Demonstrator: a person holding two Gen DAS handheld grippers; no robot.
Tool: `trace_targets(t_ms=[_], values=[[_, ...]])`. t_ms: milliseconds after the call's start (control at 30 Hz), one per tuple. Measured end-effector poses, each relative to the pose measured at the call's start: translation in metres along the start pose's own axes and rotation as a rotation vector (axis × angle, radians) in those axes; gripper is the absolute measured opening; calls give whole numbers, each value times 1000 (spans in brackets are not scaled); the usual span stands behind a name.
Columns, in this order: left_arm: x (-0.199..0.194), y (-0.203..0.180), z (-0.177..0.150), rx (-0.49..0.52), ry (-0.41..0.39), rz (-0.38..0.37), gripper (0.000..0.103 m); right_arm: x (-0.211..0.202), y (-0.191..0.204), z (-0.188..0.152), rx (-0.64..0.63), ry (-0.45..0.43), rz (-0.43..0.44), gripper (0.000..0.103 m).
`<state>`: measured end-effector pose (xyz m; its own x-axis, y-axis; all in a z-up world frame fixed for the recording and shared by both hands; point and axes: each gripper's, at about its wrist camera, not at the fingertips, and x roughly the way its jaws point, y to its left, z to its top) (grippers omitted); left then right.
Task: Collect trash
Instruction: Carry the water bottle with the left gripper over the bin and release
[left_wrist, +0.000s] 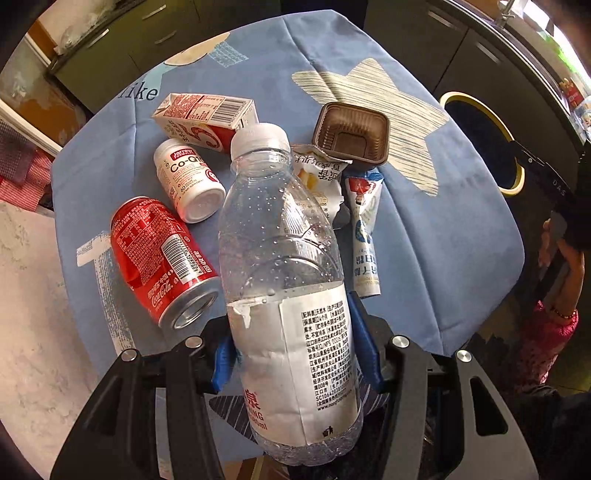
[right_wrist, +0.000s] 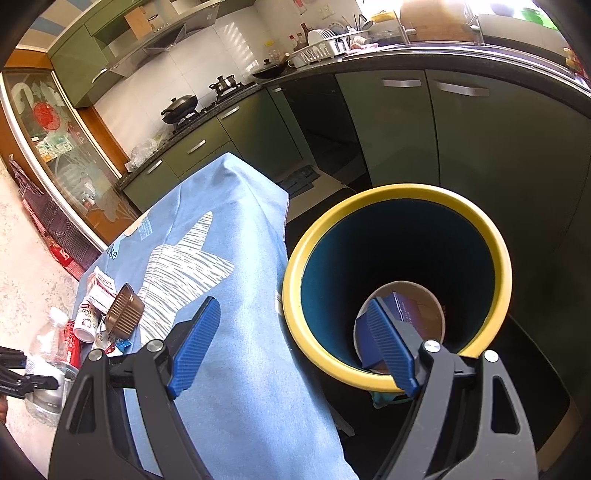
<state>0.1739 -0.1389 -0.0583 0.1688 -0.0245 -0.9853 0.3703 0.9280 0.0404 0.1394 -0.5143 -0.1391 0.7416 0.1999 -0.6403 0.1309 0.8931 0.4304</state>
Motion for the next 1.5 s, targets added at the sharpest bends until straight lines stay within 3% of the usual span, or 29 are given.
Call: trace_targets(t_ms=[233, 433, 567, 800, 867, 1000, 1133, 1300, 1500], values=[[-28, -56, 13, 137, -62, -61, 54, -20, -22, 3, 43, -51, -26, 77], [-21, -155, 64, 369, -78, -184, 54, -51, -57, 4, 99, -100, -104, 77], [0, -220, 104, 472, -38, -244, 54, -64, -82, 3, 139, -107, -147, 78], [50, -298, 182, 487, 95, -304, 55, -78, -117, 2, 207, -118, -199, 78], [54, -306, 200, 473, 70, -302, 66, -77, -122, 2, 217, -115, -200, 78], [42, -299, 216, 435, -10, -285, 72, -71, -123, 1, 213, -101, -188, 78], [18, -266, 201, 401, -65, -316, 72, -65, -118, 1, 204, -95, -173, 78], [-21, -198, 157, 333, -213, -365, 78, -61, -102, 7, 175, -93, -160, 78], [-45, -106, 101, 216, -373, -360, 80, -62, -75, 10, 122, -95, -153, 79]])
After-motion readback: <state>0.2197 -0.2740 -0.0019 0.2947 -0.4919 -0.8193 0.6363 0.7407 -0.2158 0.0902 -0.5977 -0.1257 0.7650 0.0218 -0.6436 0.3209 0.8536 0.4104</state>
